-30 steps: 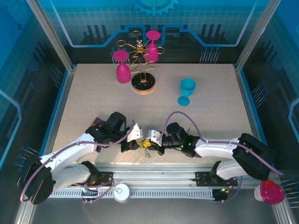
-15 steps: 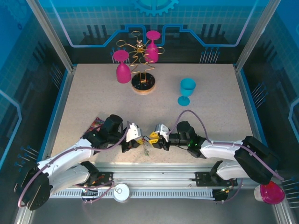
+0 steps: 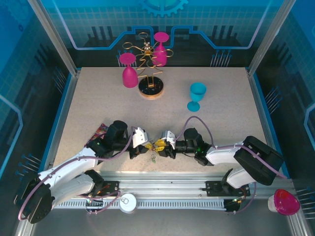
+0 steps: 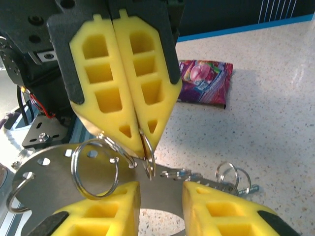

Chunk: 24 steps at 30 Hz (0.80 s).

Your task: Put the keys on the keyring

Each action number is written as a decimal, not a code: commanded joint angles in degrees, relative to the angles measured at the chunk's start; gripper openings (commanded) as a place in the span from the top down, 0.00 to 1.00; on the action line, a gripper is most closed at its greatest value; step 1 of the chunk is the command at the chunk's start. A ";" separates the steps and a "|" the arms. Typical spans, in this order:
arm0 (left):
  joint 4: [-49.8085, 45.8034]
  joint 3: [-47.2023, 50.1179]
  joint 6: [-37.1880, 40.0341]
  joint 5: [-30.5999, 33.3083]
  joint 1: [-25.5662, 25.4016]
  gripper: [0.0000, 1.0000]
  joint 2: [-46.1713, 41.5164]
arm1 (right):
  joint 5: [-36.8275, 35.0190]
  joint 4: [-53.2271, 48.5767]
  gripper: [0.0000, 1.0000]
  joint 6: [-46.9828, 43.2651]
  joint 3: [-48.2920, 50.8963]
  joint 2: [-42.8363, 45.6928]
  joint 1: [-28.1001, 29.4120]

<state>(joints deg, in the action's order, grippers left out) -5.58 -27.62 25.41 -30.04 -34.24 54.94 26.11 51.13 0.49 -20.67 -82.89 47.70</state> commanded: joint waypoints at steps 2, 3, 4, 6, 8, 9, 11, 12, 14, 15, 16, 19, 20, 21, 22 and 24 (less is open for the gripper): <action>2.96 1.48 1.15 -3.47 0.40 1.00 -1.44 | 1.30 5.46 0.72 0.92 0.54 0.44 0.37; 3.72 1.75 1.05 -3.62 0.39 1.00 -1.66 | 1.53 5.33 0.72 0.91 0.54 0.62 0.33; 4.58 2.02 1.05 -3.81 0.40 1.00 -1.76 | 1.71 5.21 0.73 0.74 0.54 0.63 0.30; 5.51 2.29 0.96 -4.19 0.36 1.00 -1.84 | 2.08 5.31 0.76 0.71 0.50 0.50 0.31; 6.91 2.58 0.66 -4.82 0.39 1.00 -2.02 | 2.62 5.89 0.78 0.86 0.45 0.24 0.37; 7.83 2.85 0.36 -5.13 0.38 1.00 -2.16 | 2.95 6.27 0.78 0.90 0.49 0.11 0.33; 9.15 3.09 -0.12 -6.00 0.40 1.00 -2.29 | 3.21 6.98 0.79 1.15 0.26 -0.16 0.37; 9.56 3.12 -0.31 -6.63 0.37 1.00 -2.25 | 3.40 7.34 0.79 1.24 0.24 -0.19 0.33; 10.59 3.29 -0.86 -7.41 0.39 1.00 -2.42 | 3.75 7.49 0.82 1.14 -0.14 -0.12 0.40; 11.23 3.54 -1.18 -7.86 0.32 1.00 -2.57 | 3.98 7.37 0.85 1.02 -0.21 0.00 0.37; 11.85 3.64 -1.40 -8.25 0.37 1.00 -2.72 | 4.12 7.16 0.89 0.88 -0.44 0.17 0.41; 12.79 4.14 -1.94 -8.63 0.38 1.00 -3.06 | 4.20 5.94 1.00 0.01 -0.55 1.26 0.34; 12.71 4.08 -1.97 -8.42 0.40 1.00 -3.08 | 4.21 4.78 1.00 -0.54 -0.78 2.01 0.34; 12.41 4.05 -2.00 -7.71 0.44 1.00 -3.13 | 4.14 2.96 1.00 -1.31 -0.99 2.96 0.37; 11.57 3.74 -1.82 -6.98 0.34 1.00 -3.16 | 3.99 0.44 1.00 -2.47 -1.32 4.03 0.44; 9.60 2.96 -1.23 -5.05 0.37 0.95 -2.81 | 3.63 -5.28 1.00 -5.39 -2.42 5.97 0.90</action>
<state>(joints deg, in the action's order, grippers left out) 2.52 -23.75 24.05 -33.95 -33.61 52.75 29.21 51.31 -0.69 -20.91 -79.77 47.70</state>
